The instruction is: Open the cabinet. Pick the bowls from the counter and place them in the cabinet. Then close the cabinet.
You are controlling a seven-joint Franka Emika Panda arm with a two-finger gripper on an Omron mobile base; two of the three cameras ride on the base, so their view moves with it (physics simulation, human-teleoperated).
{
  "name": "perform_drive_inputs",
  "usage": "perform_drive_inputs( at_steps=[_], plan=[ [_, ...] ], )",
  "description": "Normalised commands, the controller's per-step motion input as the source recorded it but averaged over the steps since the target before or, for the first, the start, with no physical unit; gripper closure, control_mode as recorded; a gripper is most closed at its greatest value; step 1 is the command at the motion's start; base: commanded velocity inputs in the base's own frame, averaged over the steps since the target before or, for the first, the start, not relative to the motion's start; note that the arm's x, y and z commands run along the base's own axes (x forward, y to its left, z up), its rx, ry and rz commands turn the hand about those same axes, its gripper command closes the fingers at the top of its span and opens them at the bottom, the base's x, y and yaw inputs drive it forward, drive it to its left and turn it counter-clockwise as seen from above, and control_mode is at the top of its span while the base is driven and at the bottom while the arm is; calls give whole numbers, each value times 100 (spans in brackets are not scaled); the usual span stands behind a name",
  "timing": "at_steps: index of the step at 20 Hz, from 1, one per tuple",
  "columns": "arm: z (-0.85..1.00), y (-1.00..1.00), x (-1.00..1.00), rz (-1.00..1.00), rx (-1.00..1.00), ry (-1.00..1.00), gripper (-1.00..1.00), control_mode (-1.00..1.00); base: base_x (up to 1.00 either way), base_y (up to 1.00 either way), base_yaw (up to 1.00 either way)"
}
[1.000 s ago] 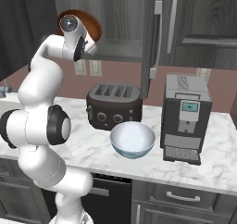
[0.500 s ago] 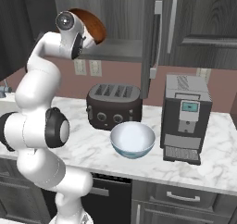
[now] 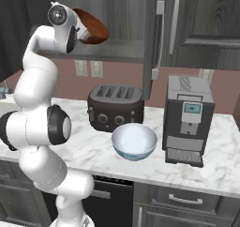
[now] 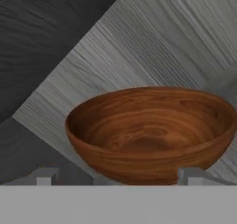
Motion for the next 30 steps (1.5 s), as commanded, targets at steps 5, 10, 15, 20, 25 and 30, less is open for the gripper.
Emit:
perform_drive_inputs(
  at_steps=[5,10,15,20,25,30],
  plan=[
    [13,66,-2,11,8,-1,-100,-100,0,0,0],
    [-2,69,-2,16,15,11,-100,-100,0,0,0],
    [47,3,-2,14,8,4,-100,-100,0,0,0],
    [100,-21,-3,12,0,-14,-100,-100,0,0,0],
    [81,-2,-38,10,0,-18,-100,-100,0,0,0],
    [38,0,-95,3,-2,-7,-100,-100,0,0,0]
  ],
)
